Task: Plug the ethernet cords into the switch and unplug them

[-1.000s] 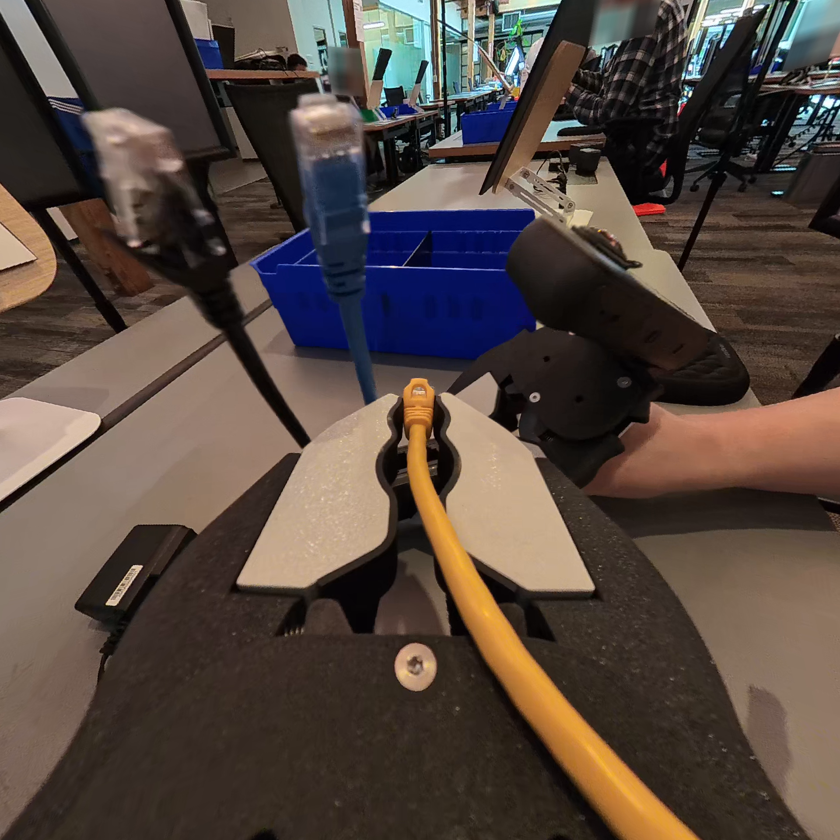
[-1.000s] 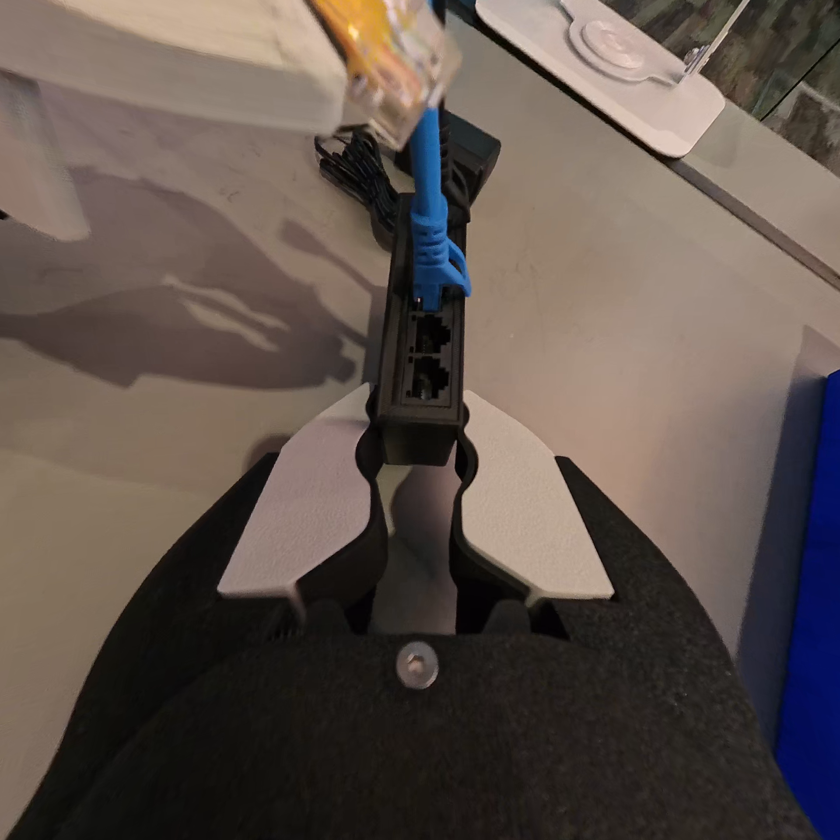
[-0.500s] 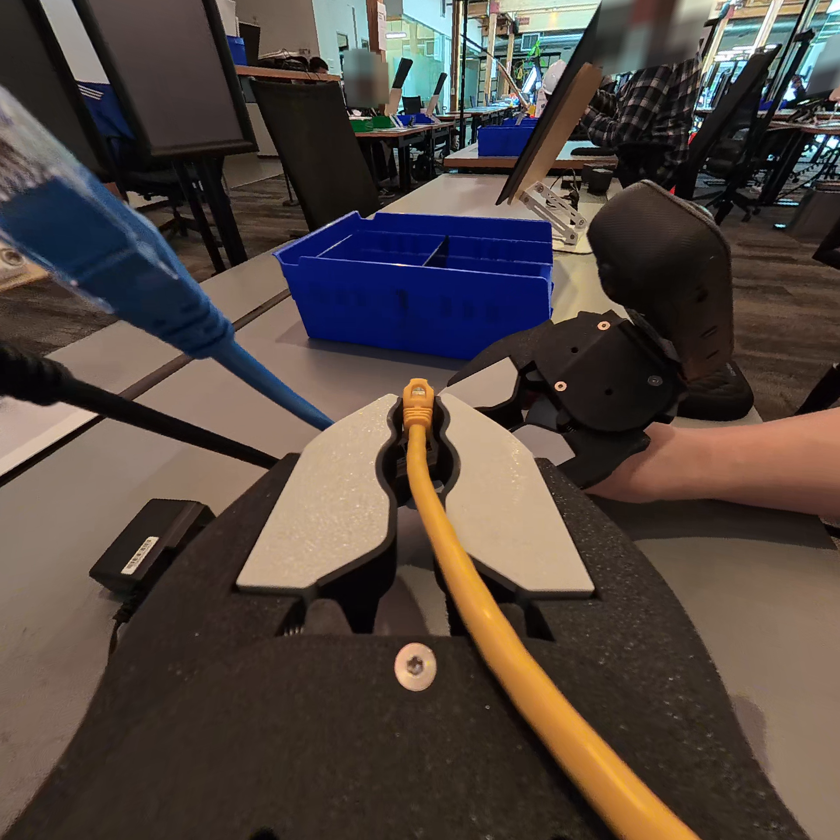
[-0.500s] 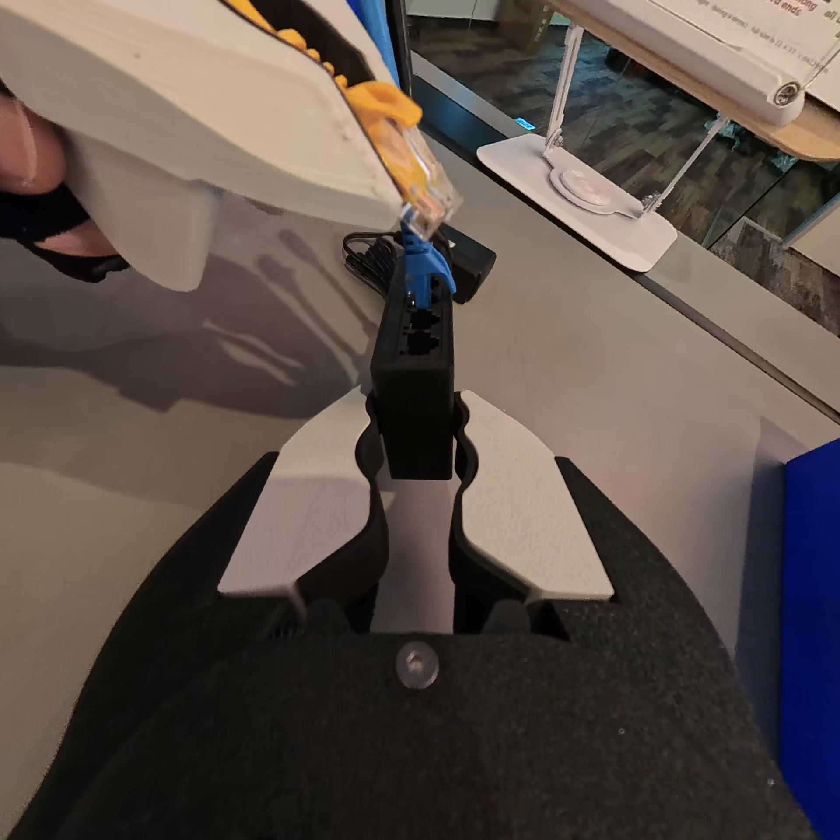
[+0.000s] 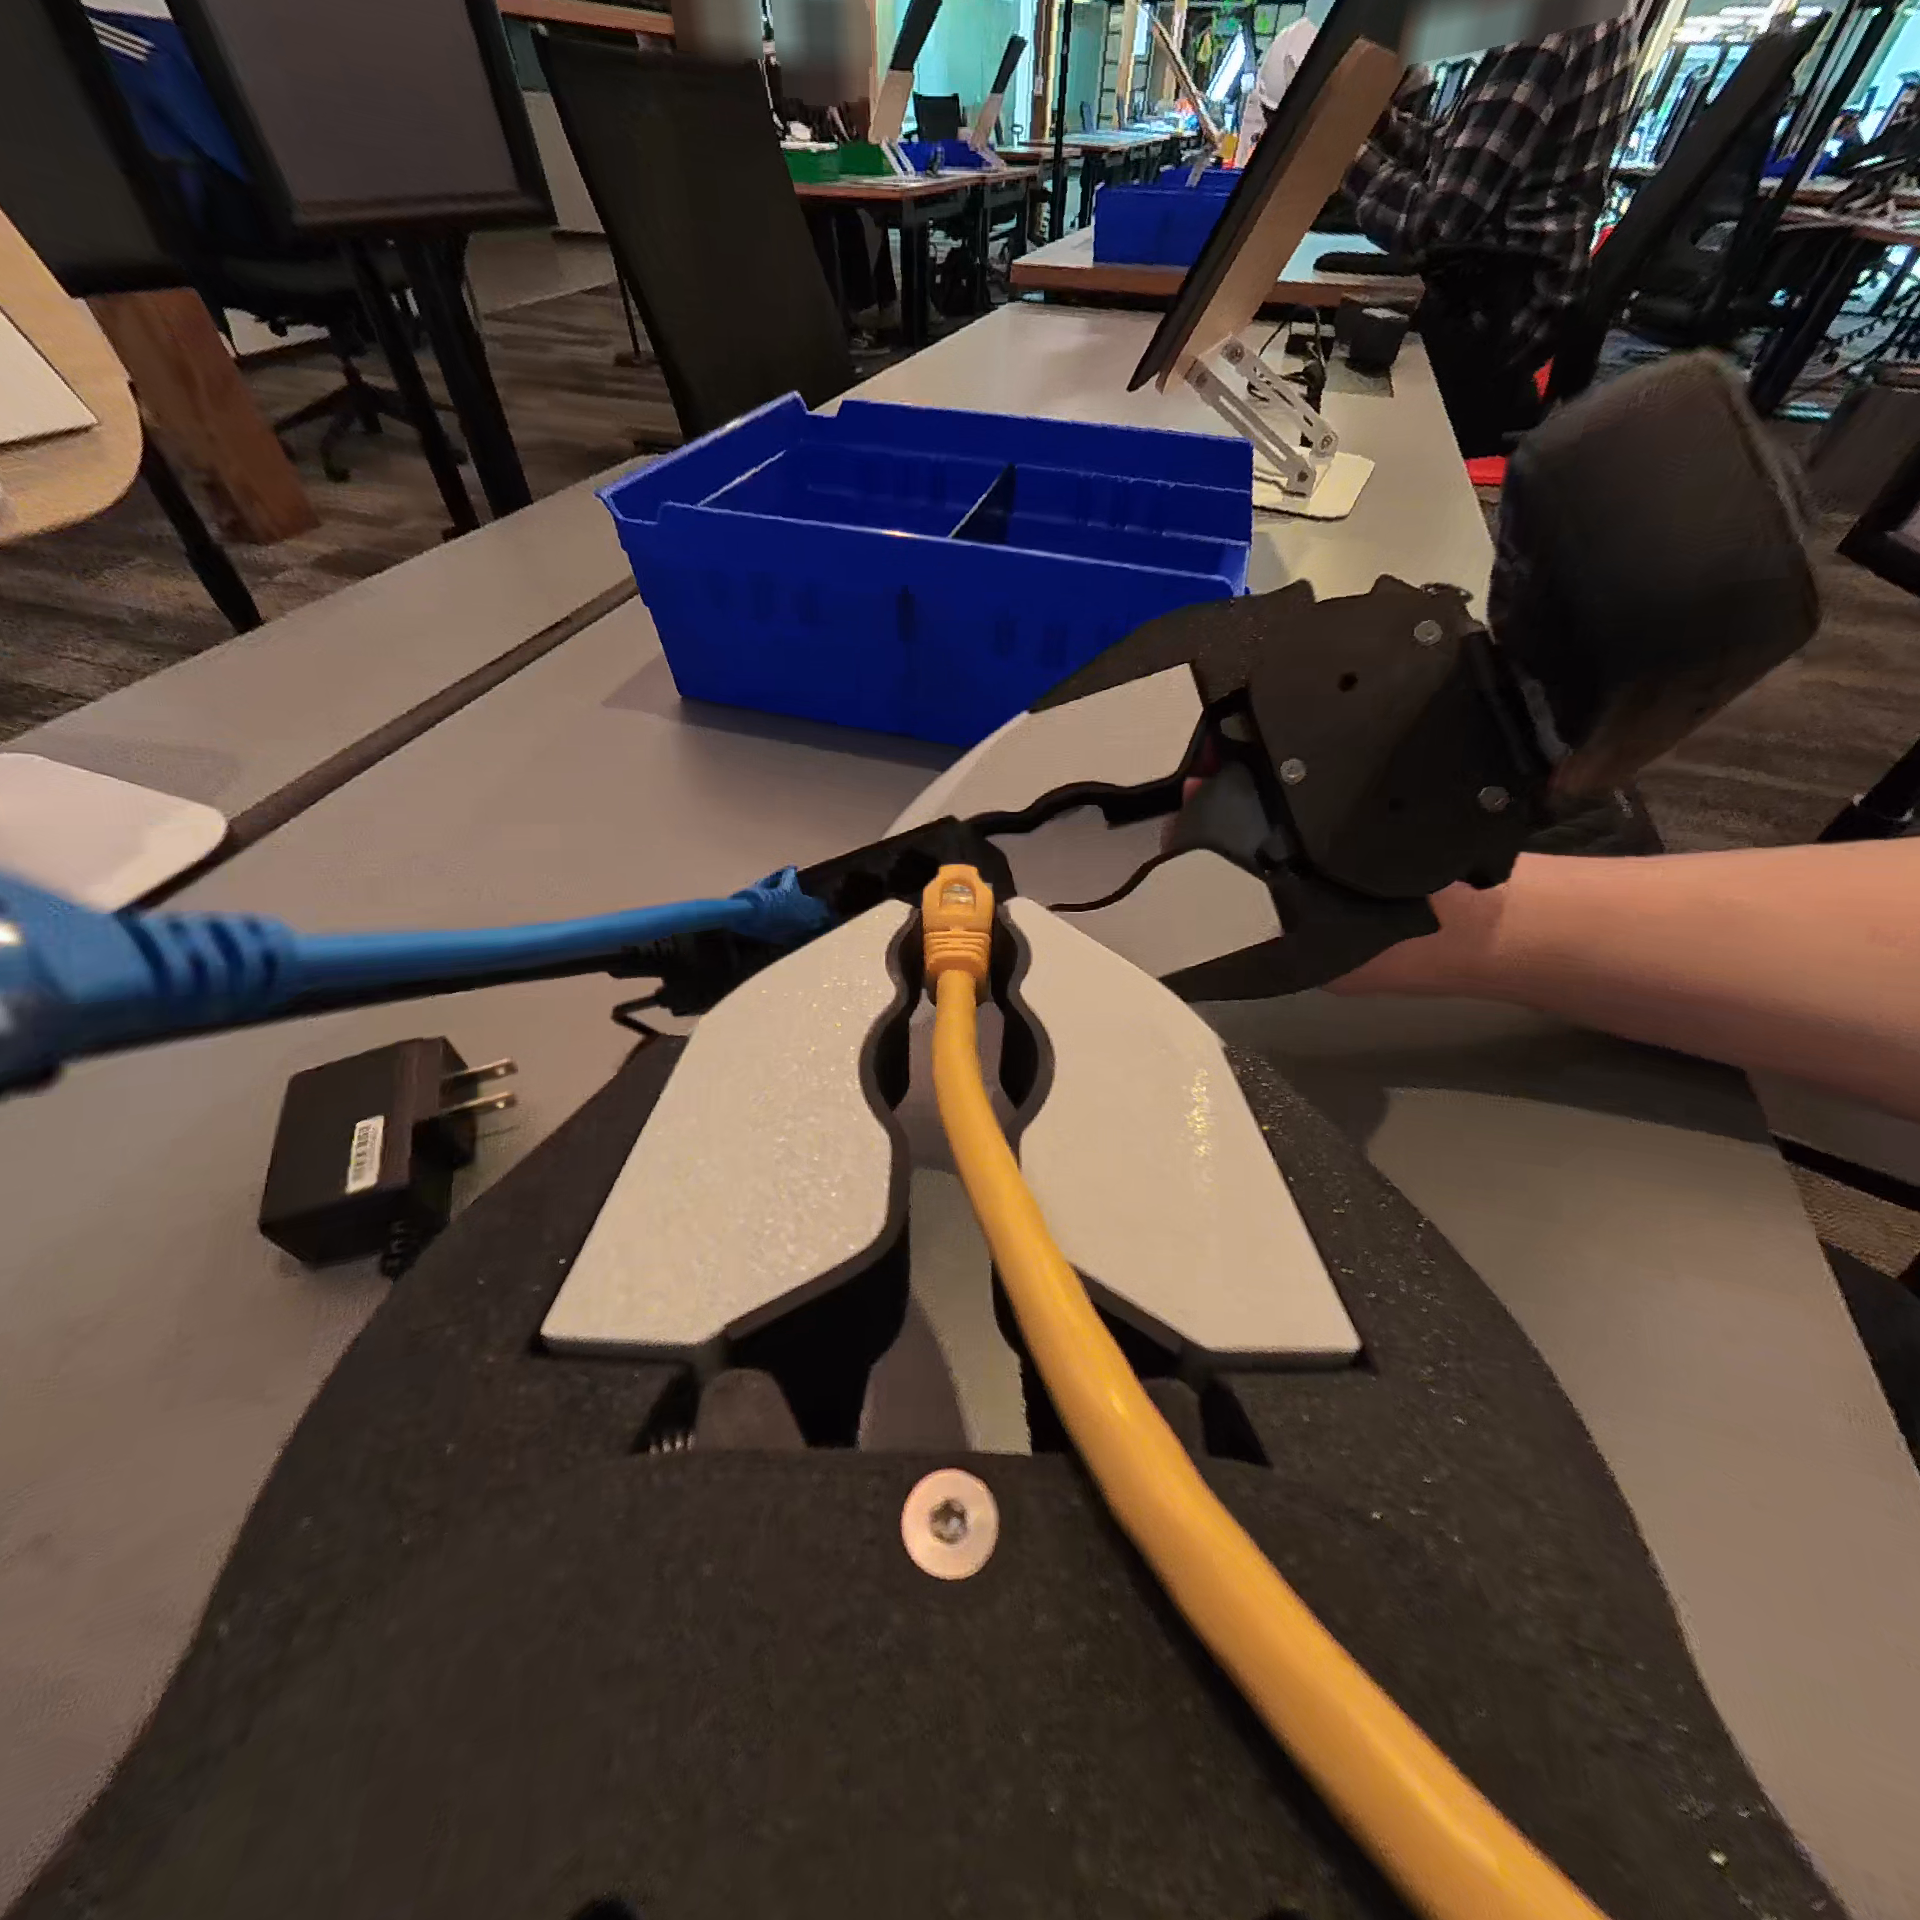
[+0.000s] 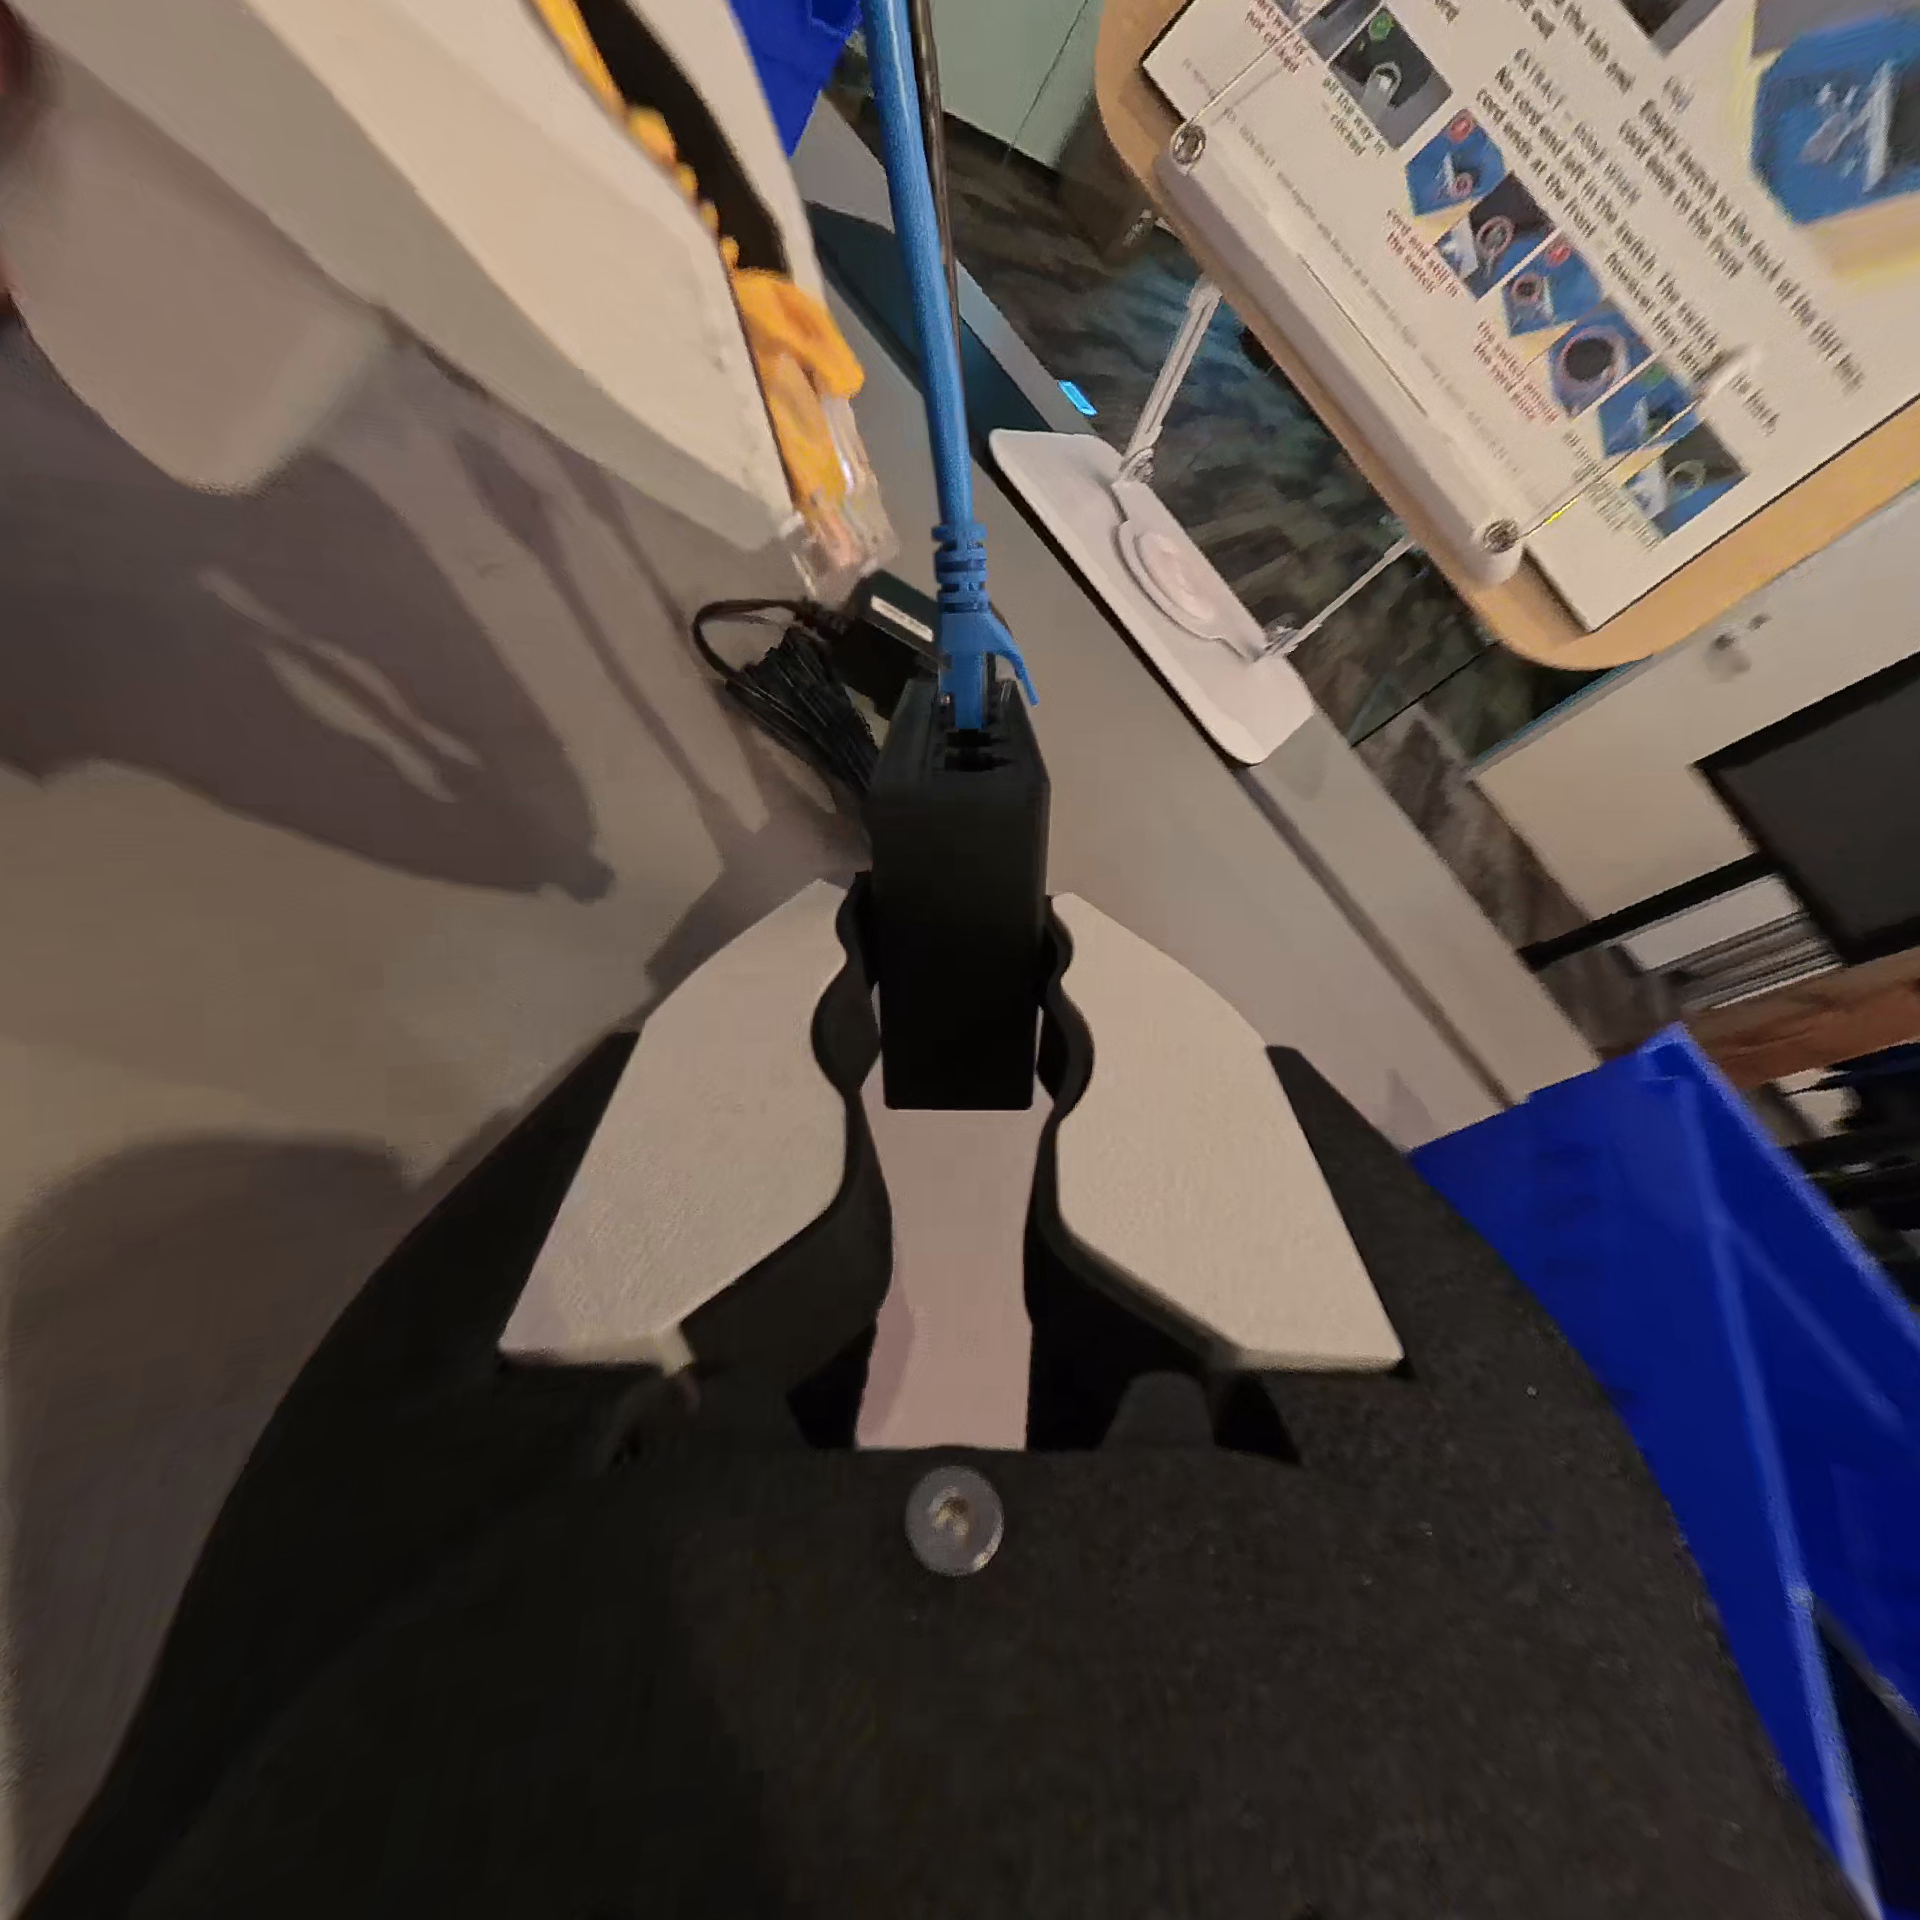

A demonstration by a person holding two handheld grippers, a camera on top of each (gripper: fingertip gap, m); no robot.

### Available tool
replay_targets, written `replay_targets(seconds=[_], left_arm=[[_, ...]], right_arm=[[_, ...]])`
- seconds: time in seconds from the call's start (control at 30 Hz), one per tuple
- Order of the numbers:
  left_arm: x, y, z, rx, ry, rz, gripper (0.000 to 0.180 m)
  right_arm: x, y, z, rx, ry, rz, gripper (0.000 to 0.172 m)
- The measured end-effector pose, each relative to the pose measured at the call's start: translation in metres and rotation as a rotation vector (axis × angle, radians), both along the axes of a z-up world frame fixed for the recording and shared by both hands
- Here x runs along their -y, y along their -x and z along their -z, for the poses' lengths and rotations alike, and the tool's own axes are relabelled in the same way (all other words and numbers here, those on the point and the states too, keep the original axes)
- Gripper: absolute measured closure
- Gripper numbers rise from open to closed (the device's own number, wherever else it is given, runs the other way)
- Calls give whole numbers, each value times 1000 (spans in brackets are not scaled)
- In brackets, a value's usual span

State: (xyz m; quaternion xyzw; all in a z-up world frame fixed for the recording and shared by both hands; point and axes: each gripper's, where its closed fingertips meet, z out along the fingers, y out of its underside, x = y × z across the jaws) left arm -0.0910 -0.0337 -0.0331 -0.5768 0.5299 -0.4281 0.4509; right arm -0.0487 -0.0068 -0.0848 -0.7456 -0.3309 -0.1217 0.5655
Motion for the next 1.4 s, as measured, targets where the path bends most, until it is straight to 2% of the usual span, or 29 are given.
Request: replay_targets(seconds=[0.13,0.23,0.33,0.67,1.1,1.4], left_arm=[[6,1,-4,3,47,21,169],[9,1,4,-29,81,35,169],[12,-1,7,-36,78,49,169],[15,-3,6,-34,103,58,169],[15,-7,16,-43,135,38,169],[17,-12,8,16,36,4,169]], right_arm=[[-1,-12,4,200,-36,-12,145],[-1,-18,14,285,-19,-29,144],[1,-22,21,300,-6,-40,145],[-2,-17,10,280,-40,-106,145],[8,-12,-2,496,-169,-124,145],[18,-15,-22,637,-260,-81,145]])
